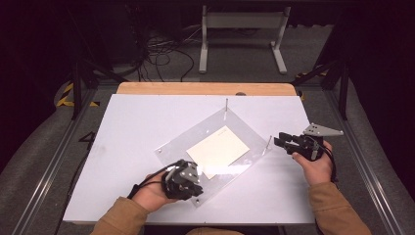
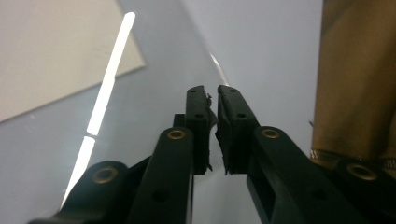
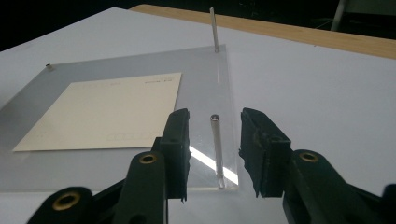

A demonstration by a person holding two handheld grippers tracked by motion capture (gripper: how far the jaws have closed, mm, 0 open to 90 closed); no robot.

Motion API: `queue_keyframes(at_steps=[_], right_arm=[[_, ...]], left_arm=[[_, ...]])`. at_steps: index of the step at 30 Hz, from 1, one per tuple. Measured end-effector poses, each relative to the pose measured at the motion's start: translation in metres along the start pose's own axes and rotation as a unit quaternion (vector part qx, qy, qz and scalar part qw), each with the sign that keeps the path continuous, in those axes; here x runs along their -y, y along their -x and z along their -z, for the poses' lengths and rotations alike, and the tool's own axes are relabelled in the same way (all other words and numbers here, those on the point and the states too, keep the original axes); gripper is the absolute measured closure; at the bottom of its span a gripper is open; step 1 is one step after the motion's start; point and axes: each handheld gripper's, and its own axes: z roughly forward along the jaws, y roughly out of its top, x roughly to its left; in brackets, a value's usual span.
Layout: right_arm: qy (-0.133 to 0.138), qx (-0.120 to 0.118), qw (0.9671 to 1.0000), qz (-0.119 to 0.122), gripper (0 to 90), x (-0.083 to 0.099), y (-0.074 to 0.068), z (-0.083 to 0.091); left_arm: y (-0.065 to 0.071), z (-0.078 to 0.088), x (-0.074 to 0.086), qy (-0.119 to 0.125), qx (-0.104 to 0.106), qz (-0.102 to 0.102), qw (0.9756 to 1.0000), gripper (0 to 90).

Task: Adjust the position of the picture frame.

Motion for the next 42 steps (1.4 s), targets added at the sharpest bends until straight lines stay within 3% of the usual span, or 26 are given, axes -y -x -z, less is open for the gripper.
queue_keyframes(at_steps=[2, 4, 6, 8, 10, 13, 15, 16, 17, 18, 21, 23, 25, 29, 31, 37, 39, 40, 42], right_arm=[[-0.004, 0.000, 1.0000, 0.000, 62.5, 0.002, -0.001, 0.001], [-0.007, -0.001, 1.0000, 0.000, 62.5, 0.003, -0.002, 0.002], [-0.011, -0.002, 0.9999, 0.000, 63.1, 0.004, -0.004, 0.003], [-0.014, -0.005, 0.9999, 0.003, 63.3, 0.005, -0.006, 0.002], [-0.017, -0.006, 0.9998, 0.004, 63.5, 0.006, -0.008, 0.000], [-0.024, -0.009, 0.9997, 0.007, 63.5, 0.006, -0.010, -0.004], [-0.028, -0.010, 0.9995, 0.009, 63.5, 0.006, -0.012, -0.007], [-0.028, -0.010, 0.9995, 0.011, 63.5, 0.006, -0.012, -0.008], [-0.029, -0.010, 0.9995, 0.011, 63.4, 0.006, -0.013, -0.009], [-0.030, -0.012, 0.9994, 0.012, 63.4, 0.006, -0.014, -0.010], [-0.031, -0.012, 0.9994, 0.013, 63.4, 0.006, -0.014, -0.011], [-0.034, -0.010, 0.9993, 0.012, 63.5, 0.007, -0.014, -0.012], [-0.037, -0.008, 0.9992, 0.011, 63.7, 0.007, -0.014, -0.013], [-0.038, -0.005, 0.9992, 0.010, 64.0, 0.007, -0.014, -0.013], [-0.039, -0.002, 0.9992, 0.009, 64.6, 0.007, -0.013, -0.015], [-0.049, 0.011, 0.9987, 0.009, 66.1, 0.007, -0.012, -0.022], [-0.053, 0.021, 0.9983, 0.007, 67.0, 0.006, -0.010, -0.027], [-0.053, 0.024, 0.9983, 0.009, 67.9, 0.006, -0.009, -0.029], [-0.061, 0.033, 0.9975, 0.015, 73.3, 0.007, -0.008, -0.033]], left_arm=[[-0.013, 0.010, 0.005, 0.028, -0.038, 0.025, 0.9986, 75.4], [-0.027, 0.021, 0.012, 0.055, -0.071, 0.058, 0.9943, 75.0], [-0.045, 0.031, 0.025, 0.081, -0.114, 0.105, 0.9846, 75.1], [-0.060, 0.038, 0.038, 0.101, -0.153, 0.141, 0.9729, 75.1], [-0.071, 0.042, 0.049, 0.116, -0.168, 0.169, 0.9641, 75.2], [-0.090, 0.047, 0.069, 0.134, -0.202, 0.216, 0.9460, 75.6], [-0.098, 0.047, 0.077, 0.135, -0.218, 0.227, 0.9395, 76.9], [-0.102, 0.047, 0.081, 0.139, -0.215, 0.236, 0.9374, 77.9], [-0.102, 0.047, 0.081, 0.139, -0.215, 0.236, 0.9374, 78.0], [-0.108, 0.045, 0.086, 0.134, -0.222, 0.248, 0.9334, 78.2], [-0.114, 0.041, 0.091, 0.127, -0.218, 0.255, 0.9334, 79.8], [-0.121, 0.037, 0.098, 0.119, -0.227, 0.272, 0.9275, 80.8], [-0.124, 0.036, 0.101, 0.114, -0.228, 0.281, 0.9252, 81.9], [-0.128, 0.033, 0.106, 0.105, -0.226, 0.287, 0.9248, 84.9], [-0.132, 0.029, 0.108, 0.091, -0.223, 0.290, 0.9262, 87.3], [-0.134, 0.027, 0.107, 0.095, -0.213, 0.286, 0.9293, 89.5], [-0.133, 0.025, 0.105, 0.094, -0.201, 0.283, 0.9330, 89.6], [-0.133, 0.024, 0.104, 0.094, -0.191, 0.280, 0.9362, 89.7], [-0.132, 0.024, 0.102, 0.089, -0.190, 0.282, 0.9363, 89.8]])
